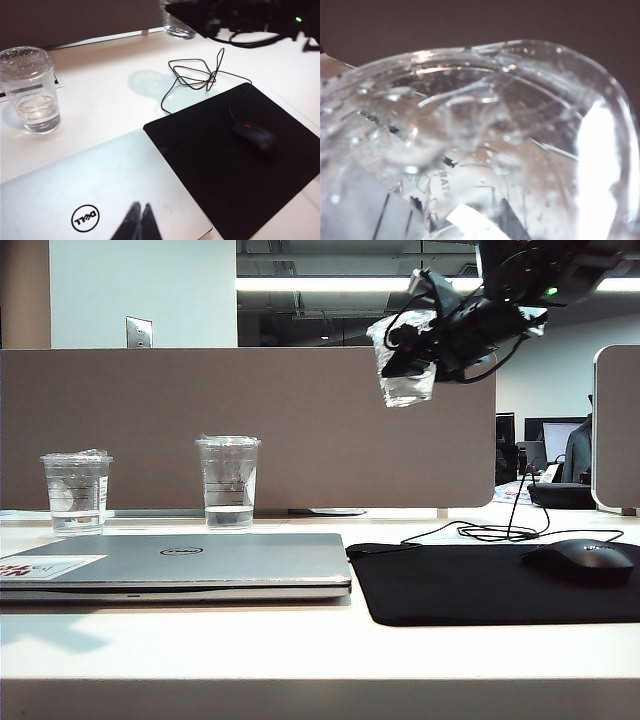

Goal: Pick up the coffee cup on the right and place it on the right side of the laptop.

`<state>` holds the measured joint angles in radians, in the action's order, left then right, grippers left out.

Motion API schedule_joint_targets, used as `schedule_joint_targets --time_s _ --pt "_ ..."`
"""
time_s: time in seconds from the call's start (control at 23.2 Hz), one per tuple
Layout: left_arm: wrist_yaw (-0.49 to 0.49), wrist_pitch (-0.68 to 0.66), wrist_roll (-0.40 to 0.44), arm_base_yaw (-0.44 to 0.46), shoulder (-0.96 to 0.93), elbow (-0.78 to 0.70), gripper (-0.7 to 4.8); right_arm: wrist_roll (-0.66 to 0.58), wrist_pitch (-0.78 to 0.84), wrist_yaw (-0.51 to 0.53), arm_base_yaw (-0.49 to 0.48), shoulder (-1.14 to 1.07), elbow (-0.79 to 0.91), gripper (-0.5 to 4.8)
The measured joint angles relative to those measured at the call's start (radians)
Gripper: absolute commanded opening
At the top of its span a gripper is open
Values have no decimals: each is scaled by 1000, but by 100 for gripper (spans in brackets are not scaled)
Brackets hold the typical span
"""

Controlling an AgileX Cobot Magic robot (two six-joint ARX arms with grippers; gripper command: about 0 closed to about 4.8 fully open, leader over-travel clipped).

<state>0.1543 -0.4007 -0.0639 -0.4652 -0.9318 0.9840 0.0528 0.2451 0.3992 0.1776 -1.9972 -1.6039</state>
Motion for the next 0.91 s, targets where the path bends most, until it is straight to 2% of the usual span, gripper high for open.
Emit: schedule_joint_targets --time_s 0.26,0.34,0.6,0.91 --pt "0 0 0 0 0 0 -5 0 146 -2 0 120 243 207" --pt "0 0 0 0 0 0 -5 -1 245 2 0 187 399 207" --pt "0 0 0 0 0 0 -5 -77 503 2 0 240 681 207" --pt "0 0 0 0 0 0 -5 -101 632 -6 19 240 857 207"
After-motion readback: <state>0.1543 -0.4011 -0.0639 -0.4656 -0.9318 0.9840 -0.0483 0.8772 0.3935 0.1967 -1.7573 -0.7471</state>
